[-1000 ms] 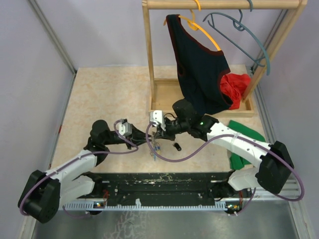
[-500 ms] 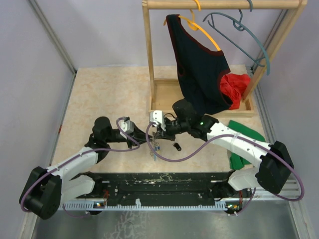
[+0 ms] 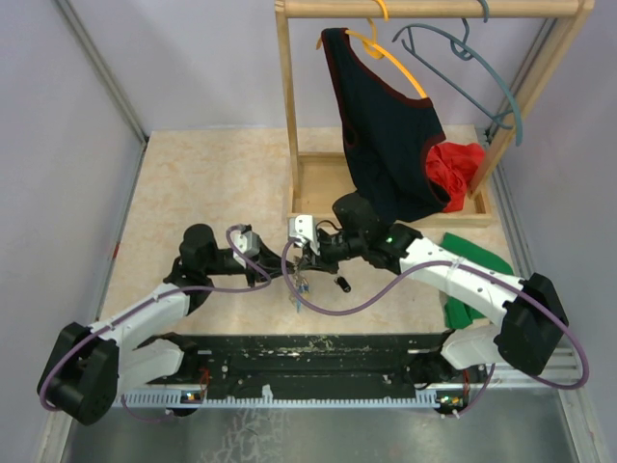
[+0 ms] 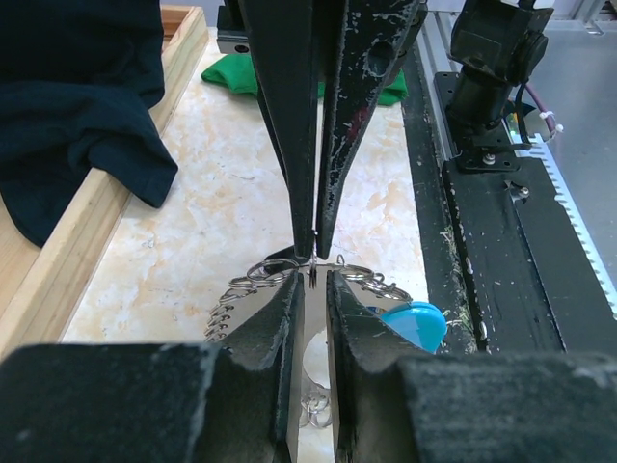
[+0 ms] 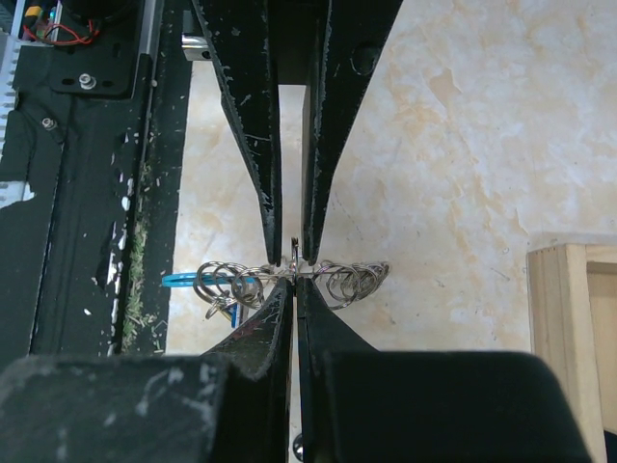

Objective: Put the keys on the keyring

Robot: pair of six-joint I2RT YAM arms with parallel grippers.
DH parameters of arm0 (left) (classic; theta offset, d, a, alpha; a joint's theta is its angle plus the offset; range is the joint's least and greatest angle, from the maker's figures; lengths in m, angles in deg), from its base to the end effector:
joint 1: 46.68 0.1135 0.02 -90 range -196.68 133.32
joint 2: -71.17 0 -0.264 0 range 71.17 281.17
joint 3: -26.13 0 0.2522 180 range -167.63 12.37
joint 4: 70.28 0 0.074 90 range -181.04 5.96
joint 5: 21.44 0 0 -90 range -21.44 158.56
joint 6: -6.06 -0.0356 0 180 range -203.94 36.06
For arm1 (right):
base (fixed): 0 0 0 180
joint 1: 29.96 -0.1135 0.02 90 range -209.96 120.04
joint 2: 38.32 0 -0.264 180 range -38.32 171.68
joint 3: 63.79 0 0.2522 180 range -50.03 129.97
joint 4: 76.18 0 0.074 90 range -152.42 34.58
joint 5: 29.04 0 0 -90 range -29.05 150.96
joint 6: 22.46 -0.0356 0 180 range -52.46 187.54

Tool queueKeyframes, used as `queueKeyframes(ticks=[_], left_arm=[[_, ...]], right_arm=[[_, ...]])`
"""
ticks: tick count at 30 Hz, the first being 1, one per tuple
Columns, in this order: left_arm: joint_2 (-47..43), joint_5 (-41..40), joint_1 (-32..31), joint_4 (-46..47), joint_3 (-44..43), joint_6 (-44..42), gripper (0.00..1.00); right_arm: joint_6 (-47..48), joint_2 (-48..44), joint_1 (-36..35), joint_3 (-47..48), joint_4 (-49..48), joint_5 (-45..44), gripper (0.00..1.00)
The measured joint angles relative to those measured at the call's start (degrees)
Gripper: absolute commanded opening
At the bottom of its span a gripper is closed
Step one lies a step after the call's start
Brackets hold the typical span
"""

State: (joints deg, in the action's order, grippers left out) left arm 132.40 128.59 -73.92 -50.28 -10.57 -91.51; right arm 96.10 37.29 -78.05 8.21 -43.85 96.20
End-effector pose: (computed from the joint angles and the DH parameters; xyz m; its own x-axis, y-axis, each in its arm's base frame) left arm 0.1760 -0.1253 0.2330 0.0617 0.0423 -0.9972 0.9970 0.0437 0.0635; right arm 0.1781 0.2292 0.2928 0.0954 -0.4783 -0.8730 -0.9954 -0.0350 -0.0896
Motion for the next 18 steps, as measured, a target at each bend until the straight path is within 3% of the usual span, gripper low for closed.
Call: queueKeyframes(ticks=[5,11,13,18], left_arm=[[0.5,-0.02,0.0,-0.57,-0.61,0.0,0.16],[0.76,0.02,-0.02,-0.94,-0.76,-0.02,0.01],[0.81,0.02,-0.02,-1.22,-0.85,-0.04,0.01],[0.79,-0.11,-0.02,-2.1,-1.31,-0.02,0.01]], right_arm=[[0.0,0.0,-0.48,0.0,0.02,-0.02,0.0],[0.0,0.0,-0.61,0.0,0.02,-0.24,0.0],[0.0,0.0,-0.61,0.0,0.02,-0.28,0.0],[-0.61,-0.09,-0.66,-0.04,-0.37,-1.11,0.18]])
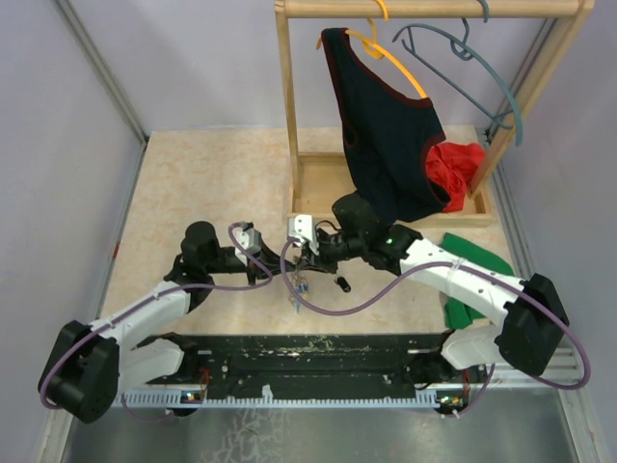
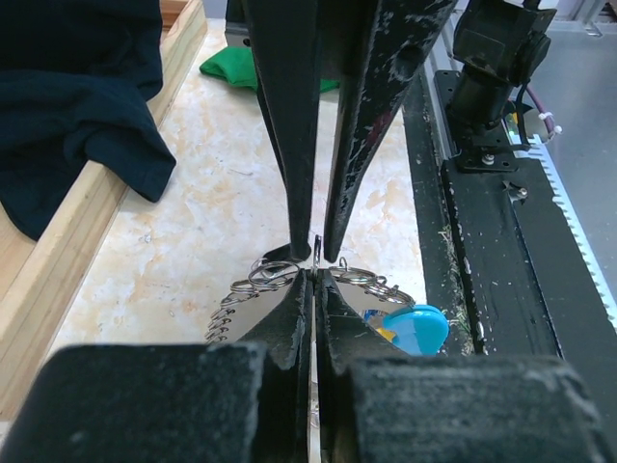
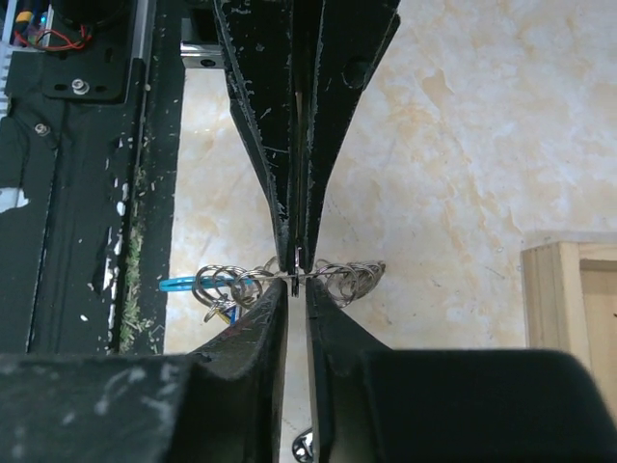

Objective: Put the keys on the keyring

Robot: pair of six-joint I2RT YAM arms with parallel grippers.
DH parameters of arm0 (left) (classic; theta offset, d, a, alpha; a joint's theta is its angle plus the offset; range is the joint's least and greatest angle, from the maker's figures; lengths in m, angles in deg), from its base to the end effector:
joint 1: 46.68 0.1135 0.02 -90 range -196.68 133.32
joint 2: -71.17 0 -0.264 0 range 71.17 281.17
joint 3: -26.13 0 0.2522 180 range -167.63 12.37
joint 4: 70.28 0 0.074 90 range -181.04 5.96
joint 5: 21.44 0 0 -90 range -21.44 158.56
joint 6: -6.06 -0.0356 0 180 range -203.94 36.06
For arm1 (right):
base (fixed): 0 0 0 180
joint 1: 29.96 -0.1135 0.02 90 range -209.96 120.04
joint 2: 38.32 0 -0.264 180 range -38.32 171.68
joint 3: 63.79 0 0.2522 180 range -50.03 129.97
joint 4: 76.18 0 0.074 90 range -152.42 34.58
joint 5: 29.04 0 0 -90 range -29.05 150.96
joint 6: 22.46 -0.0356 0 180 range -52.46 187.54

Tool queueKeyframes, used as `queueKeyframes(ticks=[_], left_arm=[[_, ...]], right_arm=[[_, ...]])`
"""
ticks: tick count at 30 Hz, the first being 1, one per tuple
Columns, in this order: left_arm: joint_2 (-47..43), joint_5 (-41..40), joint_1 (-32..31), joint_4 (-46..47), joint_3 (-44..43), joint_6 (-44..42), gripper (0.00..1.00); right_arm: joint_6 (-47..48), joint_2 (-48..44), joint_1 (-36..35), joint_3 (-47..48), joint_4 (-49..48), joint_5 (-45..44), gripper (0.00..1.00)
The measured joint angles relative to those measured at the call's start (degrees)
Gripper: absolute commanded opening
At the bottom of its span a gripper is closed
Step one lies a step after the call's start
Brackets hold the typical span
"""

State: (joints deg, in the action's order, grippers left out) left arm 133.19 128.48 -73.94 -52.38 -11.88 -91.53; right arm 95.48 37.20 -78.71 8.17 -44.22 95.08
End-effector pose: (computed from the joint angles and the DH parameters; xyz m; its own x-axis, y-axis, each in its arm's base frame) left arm 0.1795 -0.1272 0.2342 0.0376 0.0551 -0.9978 0.9982 0.0446 0.0400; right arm 0.1761 0.2311 0.2933 0.0943 -0.4808 -0.8717 -0.9953 -0.0257 -0.0935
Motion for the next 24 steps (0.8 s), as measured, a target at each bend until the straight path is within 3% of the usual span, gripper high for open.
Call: queueKeyframes(ticks=[4,9,16,24], left_arm=[[-0.44,-0.63,-0.02,-0.98,-0.13,0.13,0.01],[-1.29,-2.32,-0.11,-2.08,-0.15,0.26,0.01],[-1.95,-4.46,-0.13,-2.69,-0.15,0.46,0.01],[-2.75,-6.8,-0.13,-3.54,-0.15,1.4,0.01]], right_arm=[[-2.25,-1.81,-0.22,-0.85,-2.58,-1.75,0.32],[-7.21,-7.8,-0.26,-4.87,-6.8,-6.23,0.39],[-18.18,-15.91,-0.26,-11.13,-8.76,-18.97,0.42],[-30.01,-15.45,-0.26,-16.04,-6.91,-33.75,0.39]])
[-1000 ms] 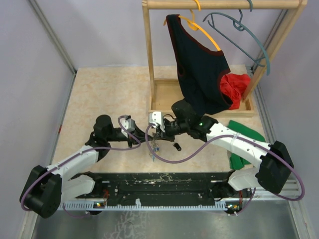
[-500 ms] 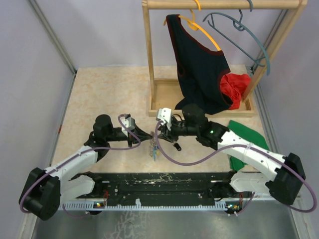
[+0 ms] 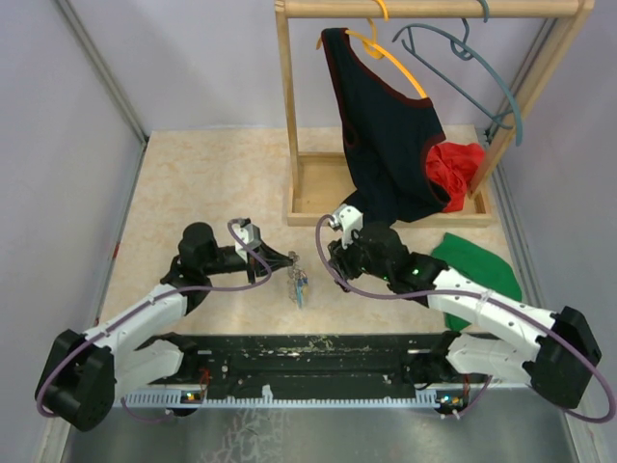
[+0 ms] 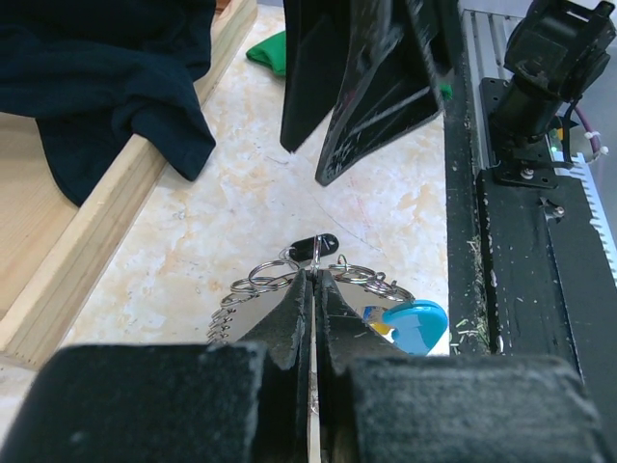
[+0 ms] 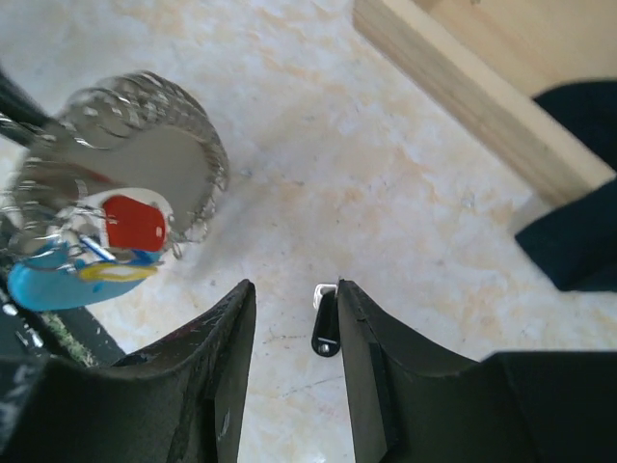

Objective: Put the keys on the keyring

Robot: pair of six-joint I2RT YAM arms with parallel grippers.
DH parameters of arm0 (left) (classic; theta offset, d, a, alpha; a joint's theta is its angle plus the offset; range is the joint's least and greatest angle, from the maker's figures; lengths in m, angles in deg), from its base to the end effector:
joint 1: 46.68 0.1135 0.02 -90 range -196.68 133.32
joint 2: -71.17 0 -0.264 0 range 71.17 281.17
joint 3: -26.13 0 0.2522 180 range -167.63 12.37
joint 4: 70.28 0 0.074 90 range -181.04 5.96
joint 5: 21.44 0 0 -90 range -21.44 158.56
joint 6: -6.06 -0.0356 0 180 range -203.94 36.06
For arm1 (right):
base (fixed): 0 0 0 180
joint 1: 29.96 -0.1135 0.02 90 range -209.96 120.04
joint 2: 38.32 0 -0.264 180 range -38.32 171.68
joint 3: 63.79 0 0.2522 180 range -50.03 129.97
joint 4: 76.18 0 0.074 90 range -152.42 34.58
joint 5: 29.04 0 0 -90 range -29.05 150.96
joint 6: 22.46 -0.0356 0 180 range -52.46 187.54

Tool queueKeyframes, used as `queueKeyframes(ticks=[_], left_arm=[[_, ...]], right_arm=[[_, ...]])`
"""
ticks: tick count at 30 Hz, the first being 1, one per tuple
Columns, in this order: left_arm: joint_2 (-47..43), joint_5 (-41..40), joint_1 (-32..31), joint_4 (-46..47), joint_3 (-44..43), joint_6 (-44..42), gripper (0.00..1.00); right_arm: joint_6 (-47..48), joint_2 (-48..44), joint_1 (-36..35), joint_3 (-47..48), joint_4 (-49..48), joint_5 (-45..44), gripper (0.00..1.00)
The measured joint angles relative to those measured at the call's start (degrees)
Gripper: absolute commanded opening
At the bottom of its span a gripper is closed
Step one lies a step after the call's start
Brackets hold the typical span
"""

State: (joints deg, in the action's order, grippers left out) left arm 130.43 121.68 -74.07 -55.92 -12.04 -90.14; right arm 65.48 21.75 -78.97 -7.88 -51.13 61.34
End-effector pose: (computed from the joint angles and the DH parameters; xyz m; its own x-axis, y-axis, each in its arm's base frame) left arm 0.1779 -0.1242 0.2385 0.0025 0.0717 -0.9974 0.9869 0.1606 0.0141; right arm 0.1543 0.1779 0.2705 -0.3472 -0.3447 -0.8722 -0.7466 0.6644 0.0346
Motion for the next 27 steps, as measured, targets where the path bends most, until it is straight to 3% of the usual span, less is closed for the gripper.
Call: queueKeyframes(ticks=[9,16,27], left_arm=[[-0.59,-1.79,0.0,-0.28,0.0,0.17,0.01],[-0.59,-2.49,0.0,-0.31,0.0,0.17,0.01],[-0.59,-2.8,0.0,-0.31,0.0,0.17,0.01]], right_arm=[[-9.6,11.74,0.0,-2.32,0.31,-6.84,0.32],[-10.69,21.62,0.04,-0.22,4.24,-7.39,0.27],[-10.56,24.72,0.17,2.51,4.15,-8.13,0.2]])
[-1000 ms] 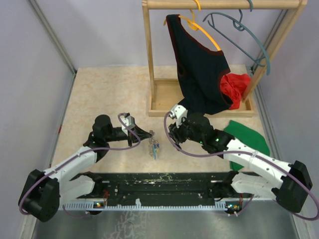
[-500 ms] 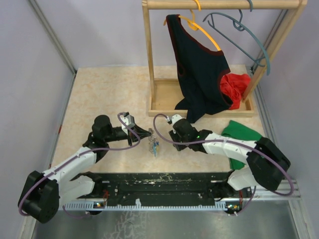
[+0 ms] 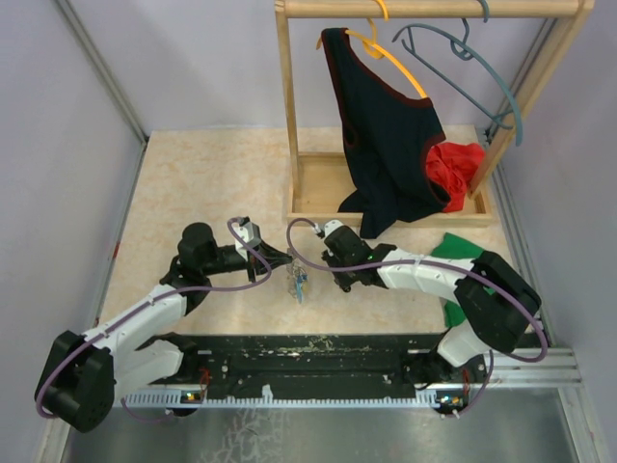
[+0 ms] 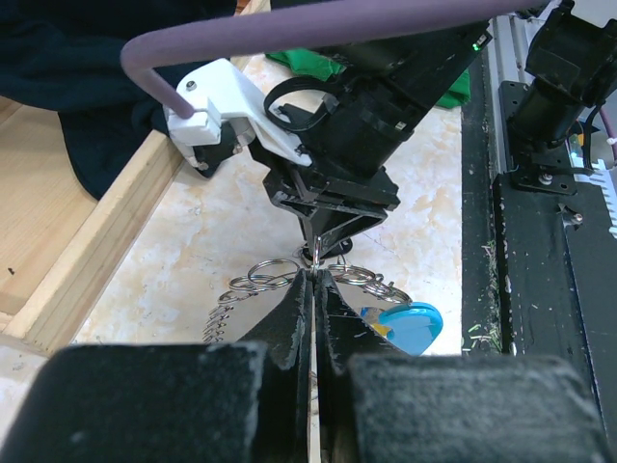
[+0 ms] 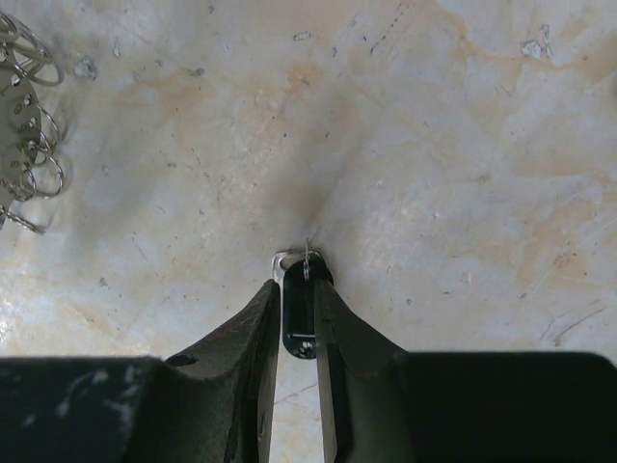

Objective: Put the keys on the keyring

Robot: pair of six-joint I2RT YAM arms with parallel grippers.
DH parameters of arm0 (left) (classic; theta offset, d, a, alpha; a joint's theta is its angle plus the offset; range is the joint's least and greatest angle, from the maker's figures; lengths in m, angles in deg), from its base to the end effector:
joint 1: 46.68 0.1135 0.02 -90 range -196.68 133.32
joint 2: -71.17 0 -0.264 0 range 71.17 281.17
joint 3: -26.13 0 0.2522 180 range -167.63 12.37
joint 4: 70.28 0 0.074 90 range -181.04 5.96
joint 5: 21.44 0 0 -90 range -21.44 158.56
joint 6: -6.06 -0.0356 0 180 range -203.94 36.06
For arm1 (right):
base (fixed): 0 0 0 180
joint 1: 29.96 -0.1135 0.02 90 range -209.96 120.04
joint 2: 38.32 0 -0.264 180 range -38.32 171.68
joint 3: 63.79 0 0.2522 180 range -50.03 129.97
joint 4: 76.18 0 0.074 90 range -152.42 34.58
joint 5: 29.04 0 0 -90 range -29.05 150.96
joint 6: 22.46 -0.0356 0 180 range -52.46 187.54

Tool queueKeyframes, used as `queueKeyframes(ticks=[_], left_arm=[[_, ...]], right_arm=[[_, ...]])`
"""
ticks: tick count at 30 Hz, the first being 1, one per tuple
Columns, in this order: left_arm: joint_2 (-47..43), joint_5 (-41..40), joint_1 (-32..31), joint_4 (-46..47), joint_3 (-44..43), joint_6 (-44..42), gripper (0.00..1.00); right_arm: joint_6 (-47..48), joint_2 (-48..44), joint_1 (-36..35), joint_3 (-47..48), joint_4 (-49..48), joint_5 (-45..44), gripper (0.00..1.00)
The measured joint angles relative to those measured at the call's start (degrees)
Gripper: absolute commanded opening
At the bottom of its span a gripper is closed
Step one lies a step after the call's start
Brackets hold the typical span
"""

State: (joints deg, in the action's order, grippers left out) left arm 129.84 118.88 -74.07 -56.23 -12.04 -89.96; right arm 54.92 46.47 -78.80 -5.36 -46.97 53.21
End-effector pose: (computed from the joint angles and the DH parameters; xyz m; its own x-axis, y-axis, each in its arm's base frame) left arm 0.1784 -0.1233 0.2398 0.0028 0.0740 -0.9973 0.9779 0.2085 0.0182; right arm 0.1904 0.2105 0.1743 -0.6818 -0.4510 -0.5760 -0.5604 0.8281 0.0150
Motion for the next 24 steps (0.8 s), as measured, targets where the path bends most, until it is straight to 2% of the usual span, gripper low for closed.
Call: queueKeyframes(ticks=[24], left_arm=[[0.0,0.0,0.0,-0.02,0.0,0.02,0.01]], right_arm=[[0.07,3.1,0.0,0.87,-1.09,-1.68,0.16]])
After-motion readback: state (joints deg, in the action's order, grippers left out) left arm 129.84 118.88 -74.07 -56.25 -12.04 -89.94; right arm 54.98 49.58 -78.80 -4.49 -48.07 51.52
